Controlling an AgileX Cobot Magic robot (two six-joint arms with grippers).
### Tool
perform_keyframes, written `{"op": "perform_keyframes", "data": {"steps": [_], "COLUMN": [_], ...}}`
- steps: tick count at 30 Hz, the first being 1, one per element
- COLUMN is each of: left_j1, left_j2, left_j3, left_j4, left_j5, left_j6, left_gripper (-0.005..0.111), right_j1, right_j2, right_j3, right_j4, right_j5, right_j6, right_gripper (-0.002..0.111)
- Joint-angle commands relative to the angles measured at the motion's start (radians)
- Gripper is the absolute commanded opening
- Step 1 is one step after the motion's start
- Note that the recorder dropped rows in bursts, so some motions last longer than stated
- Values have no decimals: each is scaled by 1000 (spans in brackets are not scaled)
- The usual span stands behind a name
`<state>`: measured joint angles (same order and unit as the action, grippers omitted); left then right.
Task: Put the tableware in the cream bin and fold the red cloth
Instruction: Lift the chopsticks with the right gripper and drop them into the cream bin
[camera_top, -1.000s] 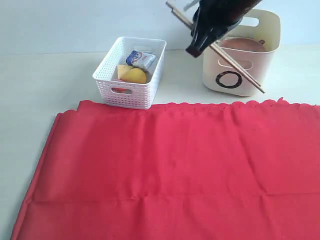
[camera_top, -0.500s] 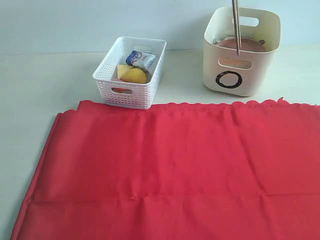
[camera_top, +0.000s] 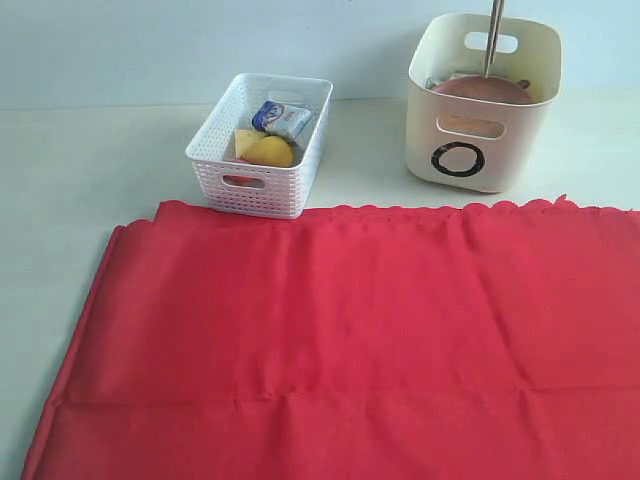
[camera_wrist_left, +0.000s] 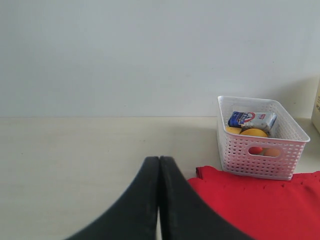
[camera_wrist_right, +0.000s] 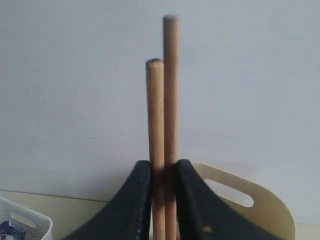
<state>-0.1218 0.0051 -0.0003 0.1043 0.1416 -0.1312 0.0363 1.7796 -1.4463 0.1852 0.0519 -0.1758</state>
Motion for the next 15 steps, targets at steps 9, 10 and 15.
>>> {"op": "perform_keyframes", "data": {"steps": [9, 10, 15], "left_j1": [-7, -7, -7], "left_j2": [-5, -5, -5], "left_j3": [0, 0, 0], "left_j4": [-4, -4, -4], "left_j5": [-4, -4, -4], "left_j6": [0, 0, -3], "left_gripper": [1, 1, 1], "right_j1": [-3, -3, -3], "right_j2": [96, 102, 130], "right_j3": [-6, -6, -6], "right_j4": [-3, -3, -3], "right_j5": [-91, -91, -93], "right_j6": [-7, -7, -7], "right_gripper": [1, 2, 16]}}
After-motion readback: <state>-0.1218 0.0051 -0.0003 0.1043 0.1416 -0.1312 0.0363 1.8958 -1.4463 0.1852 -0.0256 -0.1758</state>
